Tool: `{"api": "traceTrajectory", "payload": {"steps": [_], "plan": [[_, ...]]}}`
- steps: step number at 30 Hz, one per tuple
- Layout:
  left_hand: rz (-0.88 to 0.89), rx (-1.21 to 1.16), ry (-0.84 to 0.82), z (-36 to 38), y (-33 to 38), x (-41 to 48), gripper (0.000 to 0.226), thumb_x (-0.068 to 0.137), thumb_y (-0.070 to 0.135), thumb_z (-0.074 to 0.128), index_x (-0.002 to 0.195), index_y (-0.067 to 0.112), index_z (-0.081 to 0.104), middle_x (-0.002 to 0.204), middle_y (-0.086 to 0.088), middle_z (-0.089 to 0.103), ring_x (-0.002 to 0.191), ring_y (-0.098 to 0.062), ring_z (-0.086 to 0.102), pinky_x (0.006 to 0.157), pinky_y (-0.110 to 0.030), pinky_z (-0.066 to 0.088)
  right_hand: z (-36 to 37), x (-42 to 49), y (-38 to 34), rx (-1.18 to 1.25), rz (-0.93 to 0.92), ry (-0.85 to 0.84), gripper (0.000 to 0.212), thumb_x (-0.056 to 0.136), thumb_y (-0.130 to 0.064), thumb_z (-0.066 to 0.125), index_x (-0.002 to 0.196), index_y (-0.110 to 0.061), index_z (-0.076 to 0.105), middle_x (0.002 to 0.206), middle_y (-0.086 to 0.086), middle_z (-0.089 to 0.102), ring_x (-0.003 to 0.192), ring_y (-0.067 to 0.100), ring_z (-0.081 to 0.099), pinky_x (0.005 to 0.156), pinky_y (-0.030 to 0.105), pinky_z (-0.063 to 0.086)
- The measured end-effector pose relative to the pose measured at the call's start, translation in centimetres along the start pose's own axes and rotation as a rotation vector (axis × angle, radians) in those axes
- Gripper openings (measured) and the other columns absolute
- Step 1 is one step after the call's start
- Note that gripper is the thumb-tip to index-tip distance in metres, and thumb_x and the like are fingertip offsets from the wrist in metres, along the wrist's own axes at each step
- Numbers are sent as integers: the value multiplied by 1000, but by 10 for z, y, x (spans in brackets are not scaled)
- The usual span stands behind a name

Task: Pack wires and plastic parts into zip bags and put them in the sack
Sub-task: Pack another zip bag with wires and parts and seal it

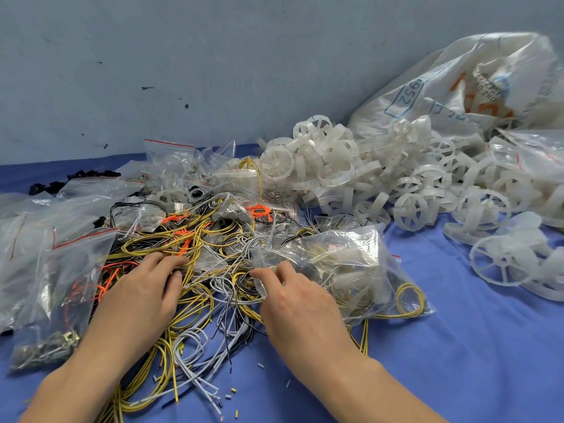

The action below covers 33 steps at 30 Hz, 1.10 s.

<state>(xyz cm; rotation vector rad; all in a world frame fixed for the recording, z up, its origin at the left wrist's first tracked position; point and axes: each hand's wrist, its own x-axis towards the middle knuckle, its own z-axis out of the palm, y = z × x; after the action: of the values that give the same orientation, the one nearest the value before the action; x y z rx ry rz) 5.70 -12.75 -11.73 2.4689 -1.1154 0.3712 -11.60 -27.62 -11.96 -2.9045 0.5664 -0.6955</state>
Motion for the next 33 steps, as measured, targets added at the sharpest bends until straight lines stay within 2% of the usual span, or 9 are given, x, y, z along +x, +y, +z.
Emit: {"api": "traceTrajectory", "payload": {"steps": [5,8,10,13,15,18,23,30,33], "plan": [[-10,-9,3,1,0,0,25,96,22,54,119,23,63,112,6,57,85,-21,62,67,-38,51,4,5,10,-38,2,31,50,61,-14,79,109,-25,68,83,-3,61,54,19,58,46,25,28],[-11,-9,4,2,0,0,24,95,20,56,117,23,63,110,6,57,77,-21,61,64,-36,48,6,14,17,26,28,0,44,88,-20,57,131,-27,53,107,0,56,77,26,63,56,31,34],[-15,-7,5,2,0,0,24,94,19,56,117,23,64,111,5,58,74,-21,61,62,-36,47,2,18,23,203,67,-14,37,97,-25,45,134,-30,46,116,-1,51,89,24,61,65,34,42],[-21,-18,-2,1,1,0,24,95,20,55,117,23,63,112,4,58,76,-23,63,63,-36,48,-27,32,37,666,164,75,30,97,-18,50,124,-28,58,103,-6,57,74,1,55,65,23,43],[-34,-31,0,-2,3,-1,25,96,22,54,119,25,63,114,6,58,77,-22,63,64,-36,48,-61,43,53,989,210,193,29,97,-10,53,118,-27,63,91,-5,60,65,0,52,59,17,42],[-44,-32,31,-9,9,-1,26,96,25,51,120,30,61,120,8,60,81,-20,64,65,-35,49,-112,56,76,1224,255,387,29,97,-4,54,114,-25,65,76,-6,59,60,4,53,58,18,46],[-52,-84,114,-22,28,-1,25,97,26,50,119,34,60,119,8,65,92,-23,66,73,-42,56,-160,74,99,1438,372,470,29,96,-2,52,113,-22,63,61,-8,54,53,5,49,53,17,44],[-60,-289,117,-24,42,-7,23,97,23,52,115,30,65,89,14,64,67,1,55,57,-28,43,-174,69,113,1517,440,436,29,96,-2,52,109,-25,64,63,-7,57,56,7,51,58,21,48],[-65,-296,99,-24,43,-12,23,97,23,52,114,31,65,90,16,63,64,5,53,55,-17,36,-181,66,120,1461,452,488,29,97,-1,51,109,-25,64,60,-7,56,53,5,51,57,20,45]]}}
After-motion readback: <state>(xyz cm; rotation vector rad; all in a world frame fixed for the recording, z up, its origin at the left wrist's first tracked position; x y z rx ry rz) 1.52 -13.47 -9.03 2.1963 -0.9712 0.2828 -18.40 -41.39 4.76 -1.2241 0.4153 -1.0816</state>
